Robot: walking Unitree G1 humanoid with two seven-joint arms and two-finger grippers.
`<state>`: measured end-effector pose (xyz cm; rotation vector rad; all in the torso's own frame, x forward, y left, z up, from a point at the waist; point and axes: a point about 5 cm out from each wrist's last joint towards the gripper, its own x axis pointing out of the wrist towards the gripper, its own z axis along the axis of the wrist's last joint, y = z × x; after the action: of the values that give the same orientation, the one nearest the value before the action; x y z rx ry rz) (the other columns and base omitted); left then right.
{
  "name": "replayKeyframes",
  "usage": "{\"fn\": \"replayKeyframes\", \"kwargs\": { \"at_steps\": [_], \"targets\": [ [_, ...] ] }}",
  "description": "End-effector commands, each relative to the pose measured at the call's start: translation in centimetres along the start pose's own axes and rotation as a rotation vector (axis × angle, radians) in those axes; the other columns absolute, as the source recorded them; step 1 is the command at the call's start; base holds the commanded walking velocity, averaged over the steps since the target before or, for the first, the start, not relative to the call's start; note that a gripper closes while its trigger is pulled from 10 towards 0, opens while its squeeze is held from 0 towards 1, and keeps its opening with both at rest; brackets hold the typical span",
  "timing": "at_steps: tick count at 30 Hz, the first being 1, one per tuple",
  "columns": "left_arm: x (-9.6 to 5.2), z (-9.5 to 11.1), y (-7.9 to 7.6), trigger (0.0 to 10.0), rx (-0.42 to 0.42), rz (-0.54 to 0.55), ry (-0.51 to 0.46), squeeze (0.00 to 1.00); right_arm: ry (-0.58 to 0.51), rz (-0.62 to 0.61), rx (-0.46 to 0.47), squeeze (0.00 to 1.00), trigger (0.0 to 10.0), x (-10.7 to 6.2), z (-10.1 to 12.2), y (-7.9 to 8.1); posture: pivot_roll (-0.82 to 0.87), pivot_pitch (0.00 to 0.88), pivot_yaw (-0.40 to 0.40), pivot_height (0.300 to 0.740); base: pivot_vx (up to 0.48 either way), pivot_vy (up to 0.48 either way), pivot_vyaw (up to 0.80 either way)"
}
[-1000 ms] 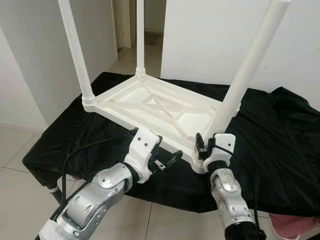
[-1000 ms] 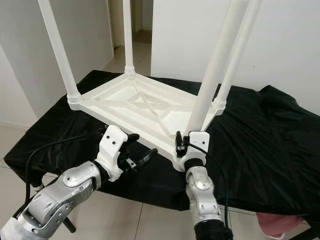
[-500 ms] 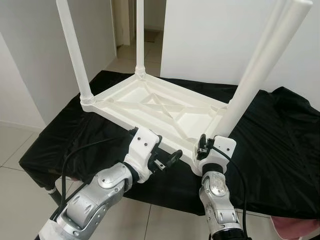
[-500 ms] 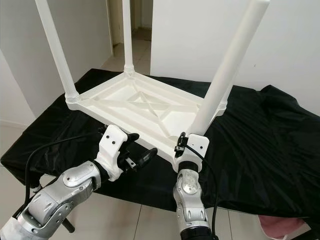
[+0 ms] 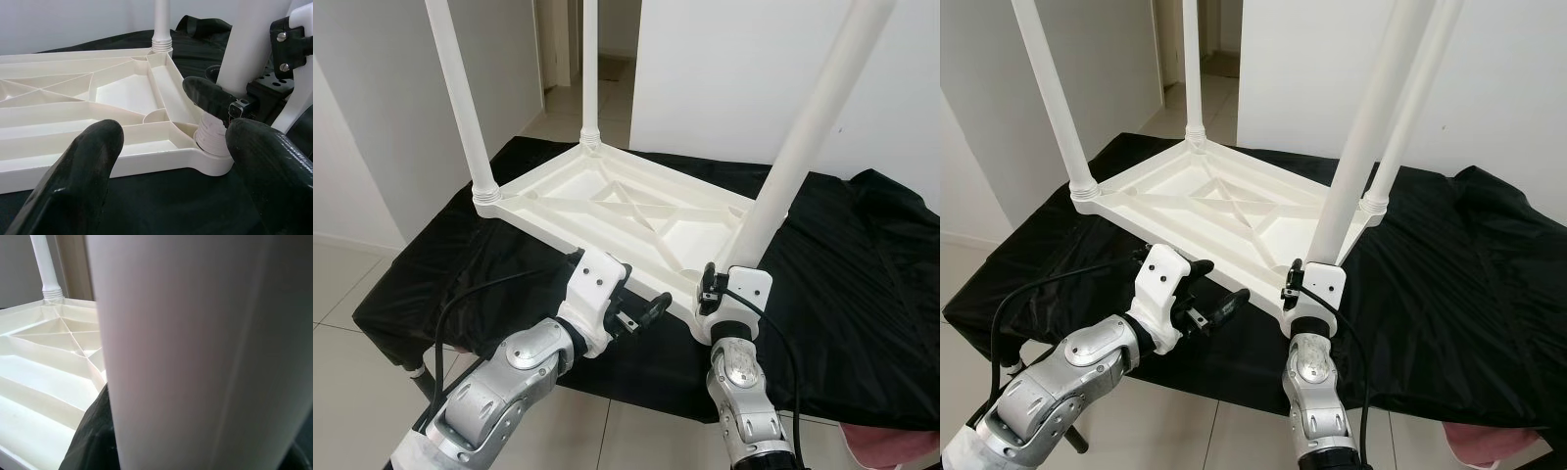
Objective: Building children table
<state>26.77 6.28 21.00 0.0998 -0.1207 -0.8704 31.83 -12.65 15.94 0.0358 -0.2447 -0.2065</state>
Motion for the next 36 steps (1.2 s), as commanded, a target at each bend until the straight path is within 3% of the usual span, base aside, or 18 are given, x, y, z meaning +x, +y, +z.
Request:
{"fn": "replayKeyframes", "kwargs": {
  "at_steps": [1, 13, 21, 25, 27, 28, 32, 36],
  "targets": [
    [0.0, 0.3, -0.8, 10.0, 0.016, -0.13, -0.017, 0.0, 0.071, -0.027, -0.062, 0.0, 10.0, -0.4, -1.5, -1.4, 0.02, 0.127, -0.021, 0.74, 0.0, 0.0, 0.0],
    [0.1, 0.3, -0.8, 10.0, 0.014, -0.124, -0.024, 0.0, 0.036, 0.019, -0.069, 0.0, 10.0, -0.5, -0.7, -1.1, 0.02, 0.126, -0.028, 0.74, 0.0, 0.0, 0.0],
    [0.2, 0.2, -0.9, 10.0, 0.015, -0.128, -0.027, 0.0, 0.039, 0.03, -0.068, 0.0, 10.0, -0.1, -0.5, -2.1, 0.01, 0.116, -0.027, 0.74, 0.0, 0.0, 0.0],
    [0.2, 0.3, -0.9, 10.0, 0.017, -0.134, -0.028, 0.0, 0.127, -0.041, -0.027, 0.0, 10.0, -0.3, -1.9, -2.7, 0.02, 0.113, -0.027, 0.74, 0.0, 0.0, 0.0],
    [0.2, 0.3, -0.9, 10.0, 0.017, -0.134, -0.028, 0.0, 0.127, -0.082, -0.057, 0.0, 10.0, -0.2, -1.9, -2.9, 0.02, 0.113, -0.027, 0.74, 0.0, 0.0, 0.0],
    [0.2, 0.3, -1.0, 10.0, 0.017, -0.136, -0.028, 0.0, 0.119, -0.193, -0.09, 0.0, 10.0, -0.3, -1.8, -3.4, 0.02, 0.111, -0.029, 0.74, 0.0, 0.0, 0.0],
    [0.2, 0.3, -1.1, 10.0, 0.017, -0.138, -0.029, 0.0, 0.114, -0.296, -0.069, 0.0, 10.0, -0.7, -1.8, -3.6, 0.02, 0.11, -0.032, 0.74, 0.0, 0.0, 0.0],
    [0.2, 0.3, -1.2, 10.0, 0.013, -0.139, -0.028, 0.0, 0.125, -0.276, -0.082, 0.0, 10.0, -0.8, -1.9, -3.4, 0.02, 0.11, -0.03, 0.74, 0.0, 0.0, 0.0]
  ]
}}
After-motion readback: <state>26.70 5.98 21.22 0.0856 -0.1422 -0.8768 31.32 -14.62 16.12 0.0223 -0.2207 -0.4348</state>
